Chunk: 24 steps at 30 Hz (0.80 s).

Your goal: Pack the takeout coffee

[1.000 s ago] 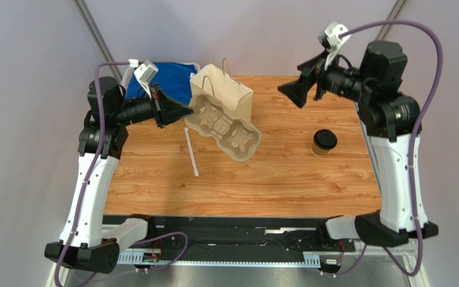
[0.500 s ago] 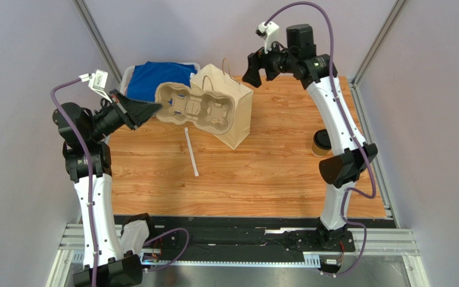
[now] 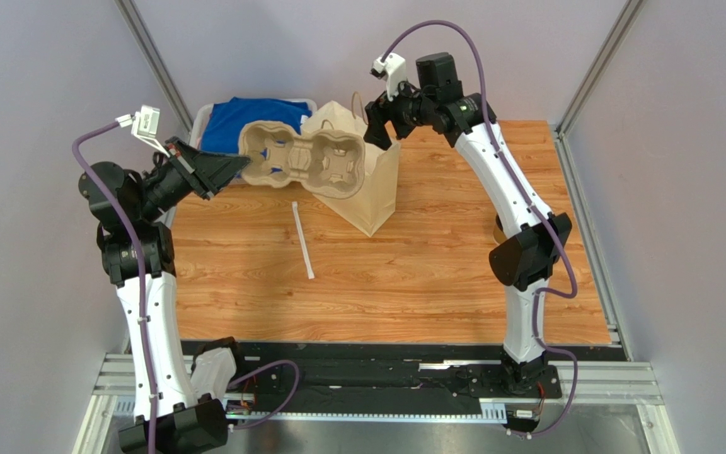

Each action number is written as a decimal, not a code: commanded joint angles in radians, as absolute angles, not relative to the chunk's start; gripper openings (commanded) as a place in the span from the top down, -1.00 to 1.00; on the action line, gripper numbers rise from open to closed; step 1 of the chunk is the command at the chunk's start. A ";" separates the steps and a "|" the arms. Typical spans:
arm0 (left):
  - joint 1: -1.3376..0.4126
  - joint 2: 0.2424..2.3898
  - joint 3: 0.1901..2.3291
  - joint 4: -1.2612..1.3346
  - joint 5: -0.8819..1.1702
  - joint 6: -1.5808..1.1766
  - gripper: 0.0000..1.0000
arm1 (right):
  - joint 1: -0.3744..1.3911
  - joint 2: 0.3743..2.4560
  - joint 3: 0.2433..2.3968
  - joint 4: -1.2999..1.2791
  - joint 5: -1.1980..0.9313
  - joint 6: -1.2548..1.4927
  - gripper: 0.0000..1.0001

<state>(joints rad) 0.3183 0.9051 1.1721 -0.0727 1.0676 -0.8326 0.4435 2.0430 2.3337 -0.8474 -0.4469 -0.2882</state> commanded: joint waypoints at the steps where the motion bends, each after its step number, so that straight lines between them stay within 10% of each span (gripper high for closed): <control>1: 0.331 0.913 1.221 -0.026 1.055 -0.859 1.00 | 0.457 2.043 2.293 -0.784 -0.425 -0.325 -0.59; 4: 0.333 0.922 1.227 -0.020 1.054 -0.862 1.00 | 0.457 2.046 2.280 -0.790 -0.411 -0.325 -0.24; 8: 0.331 0.930 1.241 -0.034 1.058 -0.835 1.00 | 0.459 2.000 2.232 -0.798 -0.420 -0.313 1.00; 24: 0.333 0.948 1.269 -0.113 1.081 -0.738 1.00 | 0.462 1.548 1.734 -0.850 -0.518 0.015 1.00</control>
<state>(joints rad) 0.3233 0.9470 1.2148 -0.0986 1.0641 -0.7776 0.4534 1.6497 1.8160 -0.8299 -0.4610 -0.1028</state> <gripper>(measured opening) 0.017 0.005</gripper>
